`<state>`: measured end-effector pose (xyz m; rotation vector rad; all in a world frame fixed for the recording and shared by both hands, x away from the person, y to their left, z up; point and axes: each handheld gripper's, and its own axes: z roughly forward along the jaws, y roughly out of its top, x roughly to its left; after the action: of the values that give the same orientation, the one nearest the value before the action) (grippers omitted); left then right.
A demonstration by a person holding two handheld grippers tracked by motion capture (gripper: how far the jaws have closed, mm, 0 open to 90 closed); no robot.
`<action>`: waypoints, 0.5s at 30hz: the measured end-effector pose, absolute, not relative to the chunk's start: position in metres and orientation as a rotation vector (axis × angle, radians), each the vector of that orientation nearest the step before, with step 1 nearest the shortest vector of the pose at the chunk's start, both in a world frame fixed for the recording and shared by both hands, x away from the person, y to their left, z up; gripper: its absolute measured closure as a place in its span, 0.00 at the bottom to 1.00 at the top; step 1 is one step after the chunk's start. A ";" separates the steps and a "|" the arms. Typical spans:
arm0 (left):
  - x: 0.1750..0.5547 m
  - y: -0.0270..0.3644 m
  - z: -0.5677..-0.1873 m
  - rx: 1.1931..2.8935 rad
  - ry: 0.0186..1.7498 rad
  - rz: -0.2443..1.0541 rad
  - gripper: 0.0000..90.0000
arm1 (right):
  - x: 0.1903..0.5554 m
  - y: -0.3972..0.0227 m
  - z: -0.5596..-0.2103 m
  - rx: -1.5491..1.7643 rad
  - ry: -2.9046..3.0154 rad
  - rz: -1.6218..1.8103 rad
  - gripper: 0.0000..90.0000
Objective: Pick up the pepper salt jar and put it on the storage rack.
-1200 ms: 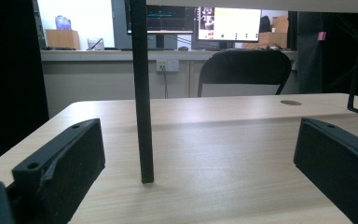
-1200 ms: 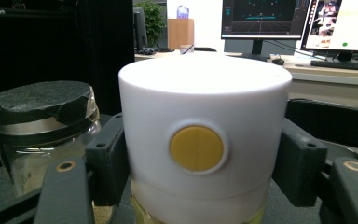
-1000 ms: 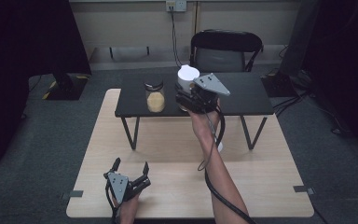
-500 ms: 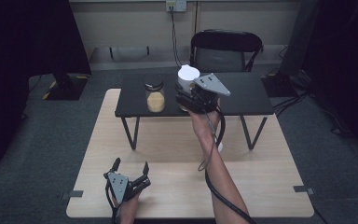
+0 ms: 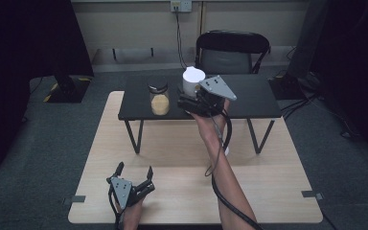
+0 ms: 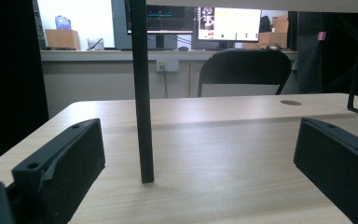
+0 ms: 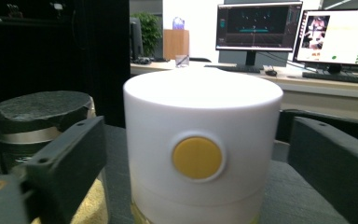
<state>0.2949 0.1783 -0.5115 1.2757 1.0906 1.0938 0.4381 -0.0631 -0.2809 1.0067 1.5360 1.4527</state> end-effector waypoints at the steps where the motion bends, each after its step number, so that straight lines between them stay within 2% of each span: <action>1: 0.295 0.178 -0.512 1.276 1.091 1.094 0.02 | 0.438 -0.063 -0.282 1.005 1.530 1.455 0.00; 15: 0.295 0.178 -0.512 1.274 1.090 1.094 0.02 | 0.433 -0.067 -0.280 0.986 1.511 1.475 0.00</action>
<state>0.2950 0.1782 -0.5115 1.2742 1.0904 1.0938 0.4331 -0.0666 -0.2796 0.9860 1.5113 1.4750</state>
